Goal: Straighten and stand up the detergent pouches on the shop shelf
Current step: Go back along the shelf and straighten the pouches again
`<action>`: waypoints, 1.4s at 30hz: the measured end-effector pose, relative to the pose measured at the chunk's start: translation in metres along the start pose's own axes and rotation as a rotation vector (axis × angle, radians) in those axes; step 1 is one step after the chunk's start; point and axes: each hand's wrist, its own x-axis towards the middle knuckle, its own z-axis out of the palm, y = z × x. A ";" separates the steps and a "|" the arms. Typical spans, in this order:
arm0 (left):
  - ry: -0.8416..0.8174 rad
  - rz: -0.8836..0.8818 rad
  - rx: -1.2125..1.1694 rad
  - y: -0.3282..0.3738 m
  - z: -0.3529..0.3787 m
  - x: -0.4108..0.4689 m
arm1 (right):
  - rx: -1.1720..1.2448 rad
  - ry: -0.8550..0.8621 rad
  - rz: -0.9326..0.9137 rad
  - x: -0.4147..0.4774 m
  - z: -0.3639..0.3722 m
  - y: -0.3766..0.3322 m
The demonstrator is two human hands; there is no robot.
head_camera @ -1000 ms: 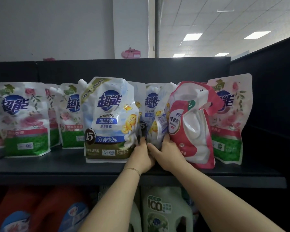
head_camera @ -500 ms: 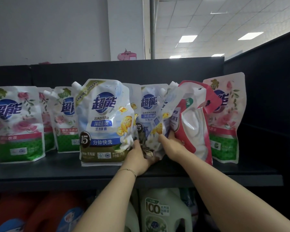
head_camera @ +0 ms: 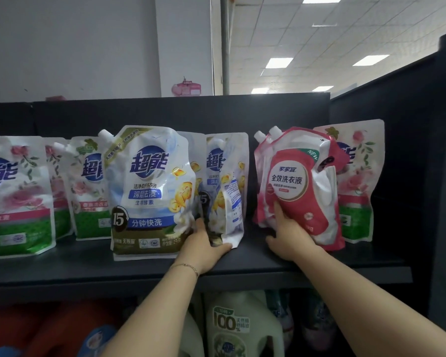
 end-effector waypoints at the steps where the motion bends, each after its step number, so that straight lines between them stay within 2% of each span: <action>1: -0.001 0.000 0.001 0.000 0.000 0.000 | -0.025 0.009 -0.003 0.000 -0.002 0.004; 13: 0.008 -0.008 0.060 0.001 0.004 0.002 | -0.092 0.042 0.097 0.002 -0.019 0.015; 20: 0.025 0.000 0.070 0.001 0.002 0.002 | -0.169 0.088 0.007 -0.014 -0.012 -0.023; 25: -0.032 0.052 0.059 0.000 -0.002 -0.002 | 0.339 -0.095 -0.090 -0.016 0.010 -0.044; 28: -0.078 0.115 0.086 -0.002 -0.003 -0.001 | 0.532 -0.087 0.021 -0.010 0.024 -0.063; 31: -0.130 0.189 0.149 0.000 -0.004 -0.002 | 0.693 0.018 0.195 0.001 0.026 -0.070; 33: -0.124 0.220 0.170 0.001 -0.002 -0.002 | 0.767 0.076 0.276 0.011 0.027 -0.065; 36: -0.086 0.196 0.159 0.000 0.002 0.000 | 0.768 0.096 0.285 0.024 0.031 -0.057; 42: 0.015 0.209 0.092 0.000 0.005 0.002 | 0.939 -0.080 0.210 0.036 0.026 -0.048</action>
